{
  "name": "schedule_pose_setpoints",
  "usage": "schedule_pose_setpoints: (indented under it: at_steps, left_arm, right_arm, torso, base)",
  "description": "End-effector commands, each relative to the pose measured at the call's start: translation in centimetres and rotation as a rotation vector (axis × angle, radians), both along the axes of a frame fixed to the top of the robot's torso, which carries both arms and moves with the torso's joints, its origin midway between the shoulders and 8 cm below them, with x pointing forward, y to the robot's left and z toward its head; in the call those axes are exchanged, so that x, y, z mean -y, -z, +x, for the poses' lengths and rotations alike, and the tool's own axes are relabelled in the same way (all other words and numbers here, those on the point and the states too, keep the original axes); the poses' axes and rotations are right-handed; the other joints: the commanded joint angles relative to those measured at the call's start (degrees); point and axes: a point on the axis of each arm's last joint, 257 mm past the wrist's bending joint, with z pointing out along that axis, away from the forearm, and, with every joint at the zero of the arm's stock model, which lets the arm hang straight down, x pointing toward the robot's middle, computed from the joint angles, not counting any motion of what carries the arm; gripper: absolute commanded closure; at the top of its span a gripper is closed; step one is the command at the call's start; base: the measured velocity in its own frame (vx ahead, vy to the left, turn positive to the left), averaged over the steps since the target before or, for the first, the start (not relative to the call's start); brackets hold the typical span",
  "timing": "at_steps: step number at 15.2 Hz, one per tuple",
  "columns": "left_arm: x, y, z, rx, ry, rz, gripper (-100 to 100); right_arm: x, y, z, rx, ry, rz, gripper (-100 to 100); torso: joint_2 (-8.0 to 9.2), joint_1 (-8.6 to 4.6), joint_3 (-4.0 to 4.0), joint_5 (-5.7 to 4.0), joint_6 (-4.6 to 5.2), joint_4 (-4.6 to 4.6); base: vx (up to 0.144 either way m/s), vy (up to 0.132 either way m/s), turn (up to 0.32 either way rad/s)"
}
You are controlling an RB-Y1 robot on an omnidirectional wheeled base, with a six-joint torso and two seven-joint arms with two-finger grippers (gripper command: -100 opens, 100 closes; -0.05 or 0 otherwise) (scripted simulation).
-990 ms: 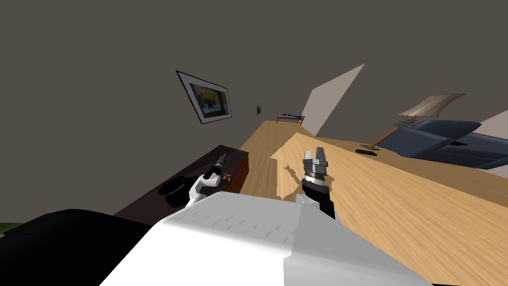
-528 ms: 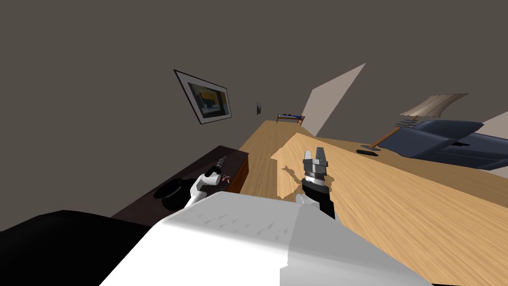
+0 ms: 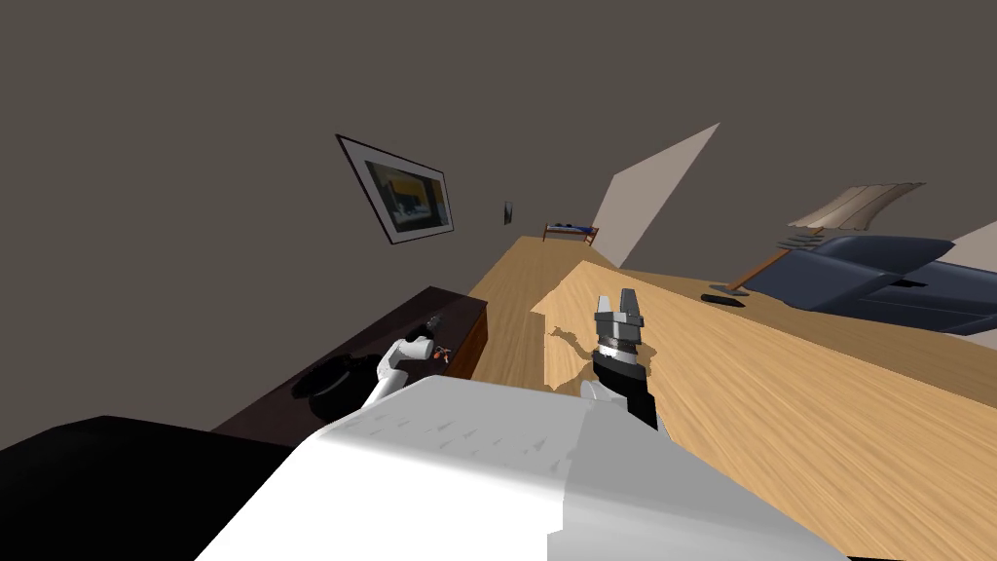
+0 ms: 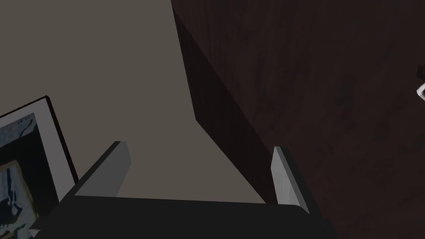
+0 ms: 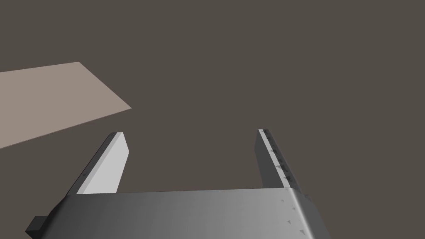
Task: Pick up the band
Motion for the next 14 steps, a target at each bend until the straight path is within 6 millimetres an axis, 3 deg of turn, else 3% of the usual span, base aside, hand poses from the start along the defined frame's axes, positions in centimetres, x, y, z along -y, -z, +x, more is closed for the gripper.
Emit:
schedule_pose_setpoints:
  at_steps: [1, 14]
  left_arm:
    - [-0.7, 1.9, -0.7, -0.069, -0.021, -0.015, -100]
    - [-1.8, 8.6, -5.1, -0.361, -0.096, -0.088, -100]
  right_arm:
    - [0.0, 0.0, 0.0, 0.0, 0.0, 0.0, 0]
    - [0.0, 0.0, 0.0, 0.0, 0.0, 0.0, 0]
  torso:
    - [0.0, 0.0, 0.0, 0.0, 0.0, 0.0]
    - [-0.08, -0.01, -0.04, 0.0, 0.0, -0.02]
  base:
    - [0.04, 0.001, -0.002]
    - [0.045, -0.003, 0.0]
